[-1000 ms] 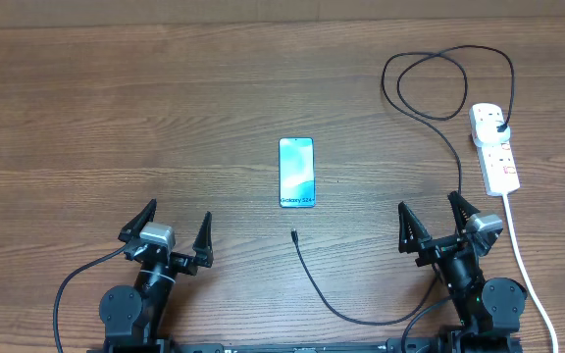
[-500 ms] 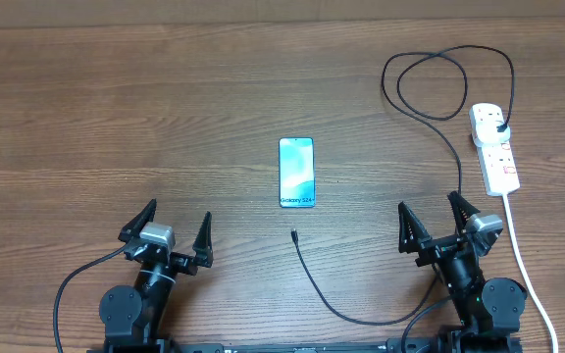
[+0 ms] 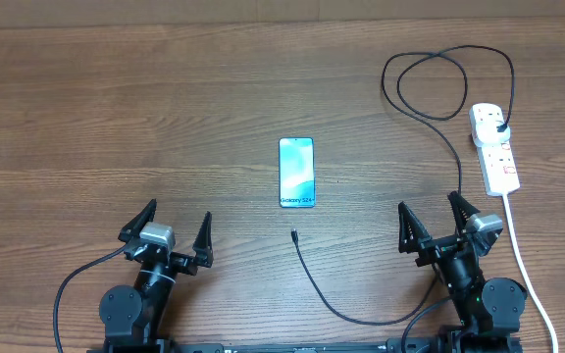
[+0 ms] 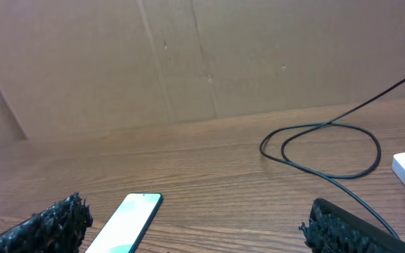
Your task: Plug charger to phone and switch on socket
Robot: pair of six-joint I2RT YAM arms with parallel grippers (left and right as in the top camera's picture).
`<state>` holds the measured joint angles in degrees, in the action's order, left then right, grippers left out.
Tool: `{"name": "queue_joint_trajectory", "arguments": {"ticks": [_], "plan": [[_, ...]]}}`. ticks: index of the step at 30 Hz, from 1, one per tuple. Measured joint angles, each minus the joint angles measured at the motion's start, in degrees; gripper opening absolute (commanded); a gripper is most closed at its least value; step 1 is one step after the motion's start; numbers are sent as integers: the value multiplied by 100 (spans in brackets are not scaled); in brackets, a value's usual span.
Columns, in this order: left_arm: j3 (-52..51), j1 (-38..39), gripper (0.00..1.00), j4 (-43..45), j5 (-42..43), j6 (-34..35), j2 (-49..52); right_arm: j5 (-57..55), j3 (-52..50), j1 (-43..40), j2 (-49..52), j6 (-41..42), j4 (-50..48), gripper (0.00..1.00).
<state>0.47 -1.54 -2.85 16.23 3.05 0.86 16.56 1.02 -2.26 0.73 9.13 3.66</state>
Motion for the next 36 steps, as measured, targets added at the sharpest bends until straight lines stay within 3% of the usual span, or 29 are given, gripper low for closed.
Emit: {"name": "queue_joint_trajectory", "arguments": {"ticks": [32,36], "plan": [[4,0,100,151,-33,-26,0,-2,0,0,0,2,0,100],[146,0,100,-208,179,-46,0,-2,0,0,0,0,-2,100]]}}
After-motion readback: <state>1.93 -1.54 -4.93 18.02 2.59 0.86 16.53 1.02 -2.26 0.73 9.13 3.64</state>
